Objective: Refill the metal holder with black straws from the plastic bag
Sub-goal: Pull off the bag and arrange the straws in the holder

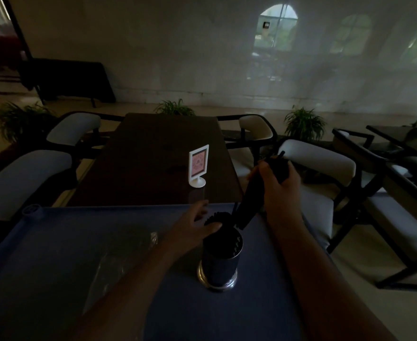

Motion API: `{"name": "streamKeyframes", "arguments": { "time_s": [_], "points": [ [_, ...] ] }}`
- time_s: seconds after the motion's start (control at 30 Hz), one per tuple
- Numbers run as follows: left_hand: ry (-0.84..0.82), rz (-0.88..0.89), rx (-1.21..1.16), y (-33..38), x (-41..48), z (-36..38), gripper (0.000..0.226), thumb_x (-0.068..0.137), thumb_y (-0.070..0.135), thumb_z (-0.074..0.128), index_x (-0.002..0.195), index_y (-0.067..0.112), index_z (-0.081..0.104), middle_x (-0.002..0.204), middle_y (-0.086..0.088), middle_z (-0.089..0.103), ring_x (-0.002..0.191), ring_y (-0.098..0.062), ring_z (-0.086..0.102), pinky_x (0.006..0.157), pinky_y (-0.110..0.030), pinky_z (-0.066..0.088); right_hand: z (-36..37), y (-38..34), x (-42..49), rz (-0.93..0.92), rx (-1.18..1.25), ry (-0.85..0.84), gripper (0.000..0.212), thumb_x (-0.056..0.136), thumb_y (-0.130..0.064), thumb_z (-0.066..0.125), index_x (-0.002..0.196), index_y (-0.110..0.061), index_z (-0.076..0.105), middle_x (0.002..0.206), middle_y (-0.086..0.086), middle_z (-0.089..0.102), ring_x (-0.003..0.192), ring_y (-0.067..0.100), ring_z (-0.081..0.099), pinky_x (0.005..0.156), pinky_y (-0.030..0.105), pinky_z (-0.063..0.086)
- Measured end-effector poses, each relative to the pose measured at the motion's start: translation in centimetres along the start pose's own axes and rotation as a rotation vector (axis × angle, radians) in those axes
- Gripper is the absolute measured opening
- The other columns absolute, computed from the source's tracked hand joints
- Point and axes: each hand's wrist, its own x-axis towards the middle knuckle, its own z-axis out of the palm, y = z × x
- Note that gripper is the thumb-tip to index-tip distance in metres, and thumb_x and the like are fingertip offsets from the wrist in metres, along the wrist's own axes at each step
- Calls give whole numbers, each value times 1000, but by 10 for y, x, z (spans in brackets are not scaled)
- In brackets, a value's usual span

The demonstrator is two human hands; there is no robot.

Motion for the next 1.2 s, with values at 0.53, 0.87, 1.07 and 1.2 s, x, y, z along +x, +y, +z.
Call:
{"name": "streamKeyframes", "arguments": {
  "time_s": [0.53,0.87,1.07,1.2],
  "points": [
    [-73,58,-406,42,-69,45,27,83,4,70,104,20,62,98,2,70,86,-13,66,74,-20,54,-21,-43,-46,291,1052,296,19,92,1,56,107,-10,60,74,-14,64,77,-11,61,79,9,48],
    [-75,-190,-1362,58,-78,49,39,83,28,64,119,12,64,122,-17,68,116,-35,63,101,-50,47,14,-9,-102,716,939,425,31,93,-17,58,123,-7,57,91,9,67,83,21,67,78,38,54],
    [81,-93,-1449,57,-80,29,20,87,19,59,89,9,75,91,-13,75,90,-27,74,71,-42,60,29,3,-130,895,1019,214,24,77,-23,62,94,-12,75,94,12,74,85,28,72,76,40,54],
    [140,-35,-1289,54,-81,4,14,80,20,66,73,14,76,80,-8,72,83,-24,71,82,-43,55,28,16,-135,926,953,219,31,86,-19,61,113,-6,64,97,11,74,92,26,71,77,39,56]
  ]
}}
